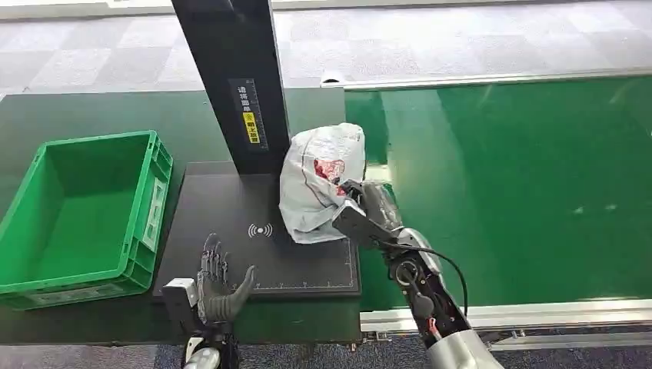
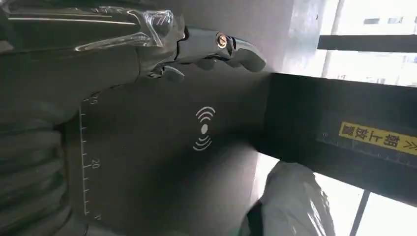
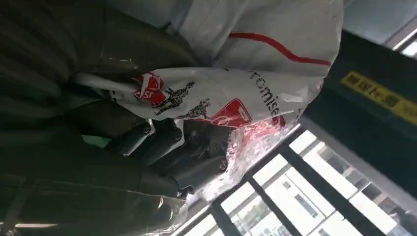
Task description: Moved the parcel from conveyor to table for the left to box.
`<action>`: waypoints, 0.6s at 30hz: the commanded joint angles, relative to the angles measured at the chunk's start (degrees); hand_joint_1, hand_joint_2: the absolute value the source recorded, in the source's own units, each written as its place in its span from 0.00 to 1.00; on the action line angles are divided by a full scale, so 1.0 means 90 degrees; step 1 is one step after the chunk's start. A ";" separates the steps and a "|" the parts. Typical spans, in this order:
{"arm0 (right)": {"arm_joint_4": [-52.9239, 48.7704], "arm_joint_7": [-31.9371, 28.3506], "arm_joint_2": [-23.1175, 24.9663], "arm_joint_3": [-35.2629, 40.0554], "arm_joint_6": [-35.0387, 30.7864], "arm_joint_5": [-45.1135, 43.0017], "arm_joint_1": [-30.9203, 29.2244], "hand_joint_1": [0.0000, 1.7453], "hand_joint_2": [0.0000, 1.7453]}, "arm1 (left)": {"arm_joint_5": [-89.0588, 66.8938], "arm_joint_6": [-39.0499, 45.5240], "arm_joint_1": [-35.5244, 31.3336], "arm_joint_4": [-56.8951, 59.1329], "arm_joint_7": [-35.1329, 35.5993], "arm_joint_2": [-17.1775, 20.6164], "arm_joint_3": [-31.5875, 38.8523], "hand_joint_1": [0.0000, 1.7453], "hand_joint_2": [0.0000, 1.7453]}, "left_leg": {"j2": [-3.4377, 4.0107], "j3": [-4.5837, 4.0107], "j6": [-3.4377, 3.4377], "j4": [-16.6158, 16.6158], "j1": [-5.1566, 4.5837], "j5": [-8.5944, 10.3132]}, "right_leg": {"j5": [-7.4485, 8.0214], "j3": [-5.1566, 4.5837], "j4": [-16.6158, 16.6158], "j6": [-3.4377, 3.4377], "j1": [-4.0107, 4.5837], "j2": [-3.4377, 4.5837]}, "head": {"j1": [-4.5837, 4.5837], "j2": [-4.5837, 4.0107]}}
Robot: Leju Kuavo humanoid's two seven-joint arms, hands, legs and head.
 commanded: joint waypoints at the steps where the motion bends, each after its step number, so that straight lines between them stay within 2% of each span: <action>1: 0.1338 0.0216 0.0313 0.0821 -0.0065 -0.0232 -0.0306 0.00 1.00 | 0.0136 -0.0015 -0.0394 0.0776 0.0031 0.0060 -0.0055 0.00 1.00 | 0.0006 0.0013 -0.0004 -0.0008 0.0003 0.0000 | 0.0001 0.0015 -0.0010 0.0000 0.0004 -0.0003 | 0.0002 0.0000; 6: 0.0855 -0.0034 0.0014 0.0488 0.0226 -0.0925 -0.0215 0.00 1.00 | 0.0166 0.0002 -0.0358 0.0730 0.0031 0.0140 -0.0042 0.00 1.00 | -0.0005 0.0013 -0.0005 -0.0013 0.0004 0.0006 | 0.0004 0.0020 -0.0018 0.0001 0.0005 -0.0017 | 0.0002 0.0000; 8: 0.0448 -0.0338 -0.0085 0.0263 0.0523 -0.1453 -0.0035 0.00 1.00 | 0.0152 0.0091 -0.0245 0.0581 0.0031 0.0170 0.0048 0.00 1.00 | 0.0004 0.0014 -0.0004 -0.0012 0.0004 0.0003 | 0.0004 0.0020 -0.0018 0.0001 0.0005 -0.0009 | 0.0002 0.0000; 13: -0.0040 -0.0409 -0.0250 0.0169 0.0710 -0.1787 0.0163 0.00 1.00 | 0.0061 0.0102 -0.0109 0.0408 0.0031 0.0227 0.0112 0.00 1.00 | -0.0006 0.0016 -0.0005 -0.0013 0.0003 0.0002 | 0.0000 0.0021 -0.0017 0.0000 0.0004 -0.0019 | 0.0000 0.0000; 16: -0.1499 -0.0696 -0.0637 -0.0144 0.0818 -0.2644 0.0670 0.00 1.00 | -0.0230 0.0280 0.0259 -0.0071 0.0031 0.0311 0.0387 0.00 1.00 | -0.0001 0.0016 -0.0005 -0.0012 0.0004 0.0000 | 0.0000 0.0020 -0.0018 0.0001 0.0005 -0.0013 | 0.0002 0.0000; 18: -0.2384 -0.0619 -0.0847 -0.0296 0.0887 -0.2971 0.0978 0.00 1.00 | -0.0398 0.0179 0.0369 -0.0277 0.0031 0.0402 0.0405 0.00 1.00 | -0.0006 0.0010 -0.0004 -0.0006 0.0004 -0.0002 | -0.0002 0.0016 -0.0013 0.0001 0.0005 -0.0017 | 0.0002 0.0000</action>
